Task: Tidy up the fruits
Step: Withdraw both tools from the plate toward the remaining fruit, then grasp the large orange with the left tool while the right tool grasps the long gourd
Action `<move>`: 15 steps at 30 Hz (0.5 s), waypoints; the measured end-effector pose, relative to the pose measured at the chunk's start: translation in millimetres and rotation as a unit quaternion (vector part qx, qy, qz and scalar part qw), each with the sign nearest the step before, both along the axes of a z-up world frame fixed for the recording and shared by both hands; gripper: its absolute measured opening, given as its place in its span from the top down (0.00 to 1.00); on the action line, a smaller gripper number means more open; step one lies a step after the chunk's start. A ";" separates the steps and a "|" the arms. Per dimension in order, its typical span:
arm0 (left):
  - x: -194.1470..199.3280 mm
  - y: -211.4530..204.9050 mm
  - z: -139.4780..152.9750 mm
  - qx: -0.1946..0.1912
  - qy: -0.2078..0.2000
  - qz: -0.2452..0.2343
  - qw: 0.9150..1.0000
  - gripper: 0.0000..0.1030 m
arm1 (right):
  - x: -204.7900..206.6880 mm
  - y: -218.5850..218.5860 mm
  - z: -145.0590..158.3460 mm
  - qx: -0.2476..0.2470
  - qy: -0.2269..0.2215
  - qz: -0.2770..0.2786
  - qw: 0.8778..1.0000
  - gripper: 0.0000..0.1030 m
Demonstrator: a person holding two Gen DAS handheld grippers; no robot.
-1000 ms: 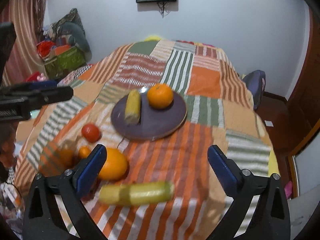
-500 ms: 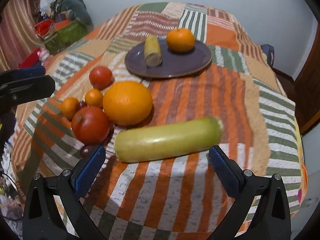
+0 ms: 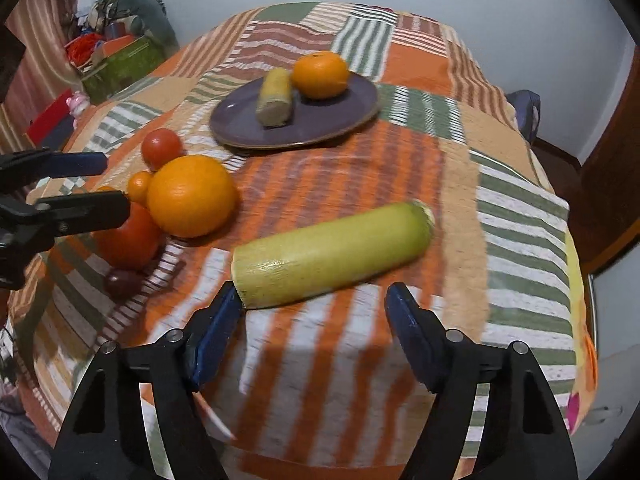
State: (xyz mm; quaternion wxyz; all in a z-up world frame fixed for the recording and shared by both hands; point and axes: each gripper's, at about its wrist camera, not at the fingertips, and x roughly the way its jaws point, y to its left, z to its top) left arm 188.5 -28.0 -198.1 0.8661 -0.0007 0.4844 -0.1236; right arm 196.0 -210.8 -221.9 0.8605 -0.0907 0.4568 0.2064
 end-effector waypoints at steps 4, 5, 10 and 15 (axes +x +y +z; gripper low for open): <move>14.2 -11.4 -11.3 0.008 0.013 -0.008 1.000 0.14 | -0.4 -13.9 2.8 0.020 0.014 -0.007 1.000 0.30; 17.2 -14.1 -14.6 0.010 0.017 -0.011 1.000 0.14 | -0.8 -16.1 3.9 0.025 0.015 -0.009 1.000 0.30; 24.4 -21.7 -22.9 0.023 0.017 -0.020 0.999 0.14 | 0.1 -22.0 9.9 0.044 0.006 -0.029 0.999 0.30; 30.5 -23.7 -26.0 0.024 0.015 -0.021 0.999 0.14 | 6.2 -18.8 14.5 0.059 0.008 -0.021 0.998 0.30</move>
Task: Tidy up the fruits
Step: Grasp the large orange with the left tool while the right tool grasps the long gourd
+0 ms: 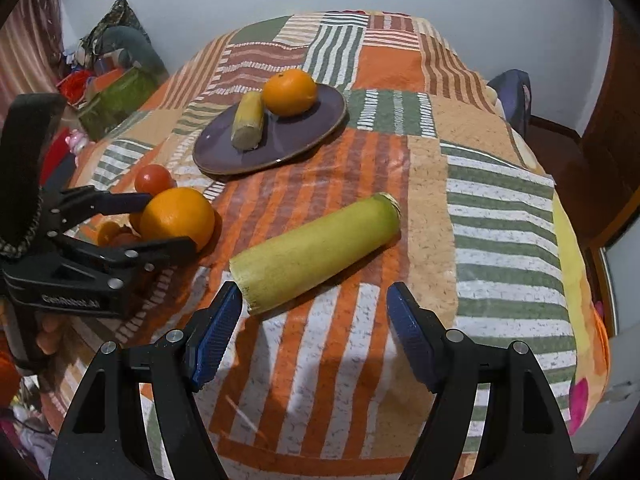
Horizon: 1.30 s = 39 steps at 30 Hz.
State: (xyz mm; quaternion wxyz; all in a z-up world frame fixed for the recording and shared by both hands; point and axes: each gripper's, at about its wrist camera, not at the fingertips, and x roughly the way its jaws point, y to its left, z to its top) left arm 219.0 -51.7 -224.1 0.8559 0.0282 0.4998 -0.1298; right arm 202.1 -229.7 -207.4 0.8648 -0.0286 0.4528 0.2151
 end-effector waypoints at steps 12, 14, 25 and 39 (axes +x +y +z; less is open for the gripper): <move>7.5 5.5 -1.9 -0.017 0.001 -0.007 1.000 0.37 | 31.8 -0.3 -3.8 0.009 0.008 -0.036 0.999 0.29; 5.8 9.6 0.9 -0.020 -0.002 -0.002 1.000 0.37 | 40.1 1.2 -7.9 0.017 0.019 -0.045 0.999 0.30; -6.6 31.0 24.9 -0.042 -0.026 0.018 0.999 0.37 | 59.0 16.1 -23.6 0.011 0.033 -0.061 0.998 0.38; -7.7 48.5 33.5 -0.043 -0.040 0.041 0.997 0.37 | 56.1 45.9 -18.5 -0.004 0.032 0.031 0.999 0.64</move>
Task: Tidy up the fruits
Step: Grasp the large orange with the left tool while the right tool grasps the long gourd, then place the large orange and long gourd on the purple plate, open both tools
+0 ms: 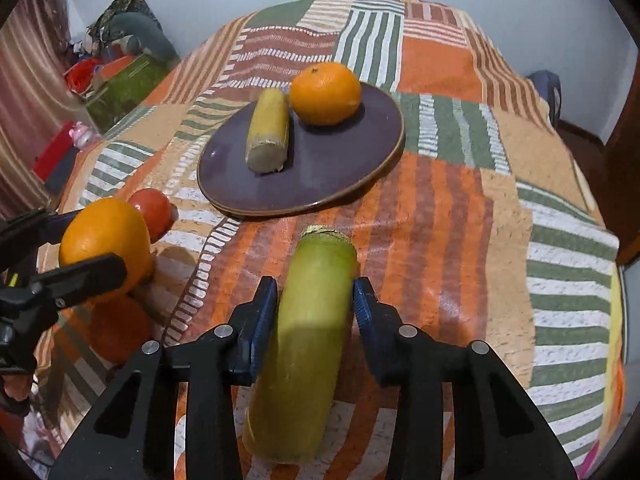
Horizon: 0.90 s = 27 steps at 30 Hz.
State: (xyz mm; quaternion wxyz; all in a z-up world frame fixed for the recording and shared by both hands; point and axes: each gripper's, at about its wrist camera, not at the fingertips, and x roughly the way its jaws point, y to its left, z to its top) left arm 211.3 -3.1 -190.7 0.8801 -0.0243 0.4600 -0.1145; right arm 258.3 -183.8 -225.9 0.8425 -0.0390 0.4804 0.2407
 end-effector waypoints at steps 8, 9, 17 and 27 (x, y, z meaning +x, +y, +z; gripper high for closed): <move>12.5 8.0 6.8 0.003 -0.009 0.017 1.000 0.37 | -7.3 -0.4 22.2 0.013 -0.046 -0.002 0.999 0.69; 14.6 8.7 8.2 0.005 -0.011 0.019 1.000 0.37 | -7.8 -1.9 28.4 0.017 -0.057 -0.005 0.998 0.69; 46.4 16.7 18.9 0.015 -0.024 0.033 0.999 0.37 | 7.7 -6.1 69.2 0.035 -0.119 -0.023 0.992 0.69; 83.4 19.0 9.8 0.032 -0.011 0.034 0.999 0.37 | 34.6 15.0 76.4 0.035 -0.139 -0.009 0.990 0.69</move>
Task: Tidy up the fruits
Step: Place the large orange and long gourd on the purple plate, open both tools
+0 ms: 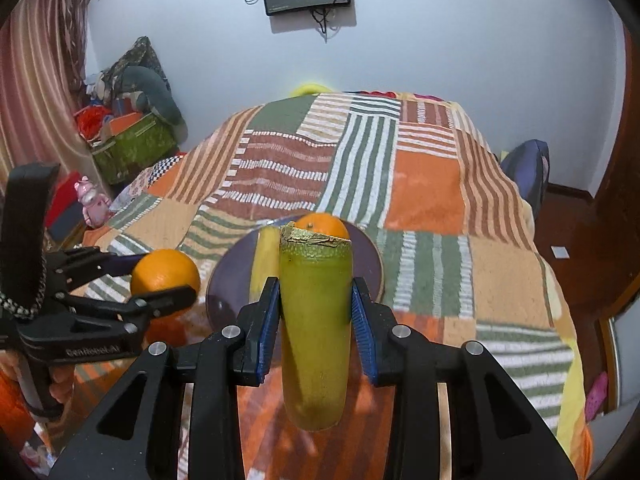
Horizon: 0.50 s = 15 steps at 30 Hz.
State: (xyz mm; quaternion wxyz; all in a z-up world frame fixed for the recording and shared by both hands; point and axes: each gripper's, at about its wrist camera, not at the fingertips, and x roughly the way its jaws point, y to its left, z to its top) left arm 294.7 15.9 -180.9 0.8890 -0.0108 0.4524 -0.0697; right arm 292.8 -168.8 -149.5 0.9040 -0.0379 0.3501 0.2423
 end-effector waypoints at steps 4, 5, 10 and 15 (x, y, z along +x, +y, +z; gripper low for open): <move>14.1 0.4 -7.6 0.004 0.011 0.000 1.000 0.37 | 12.9 13.3 -2.8 -0.008 -0.003 0.010 1.000 0.69; 16.6 0.0 -9.0 0.005 0.013 0.000 1.000 0.37 | 16.1 16.4 -3.5 -0.010 -0.004 0.013 1.000 0.69; 30.5 0.2 -17.6 0.013 0.022 0.001 1.000 0.37 | 29.7 29.3 -7.6 -0.025 -0.010 0.020 0.999 0.69; 42.9 4.0 -24.8 -0.002 0.037 0.007 0.999 0.37 | 41.8 35.3 -14.9 -0.035 -0.009 0.019 0.999 0.69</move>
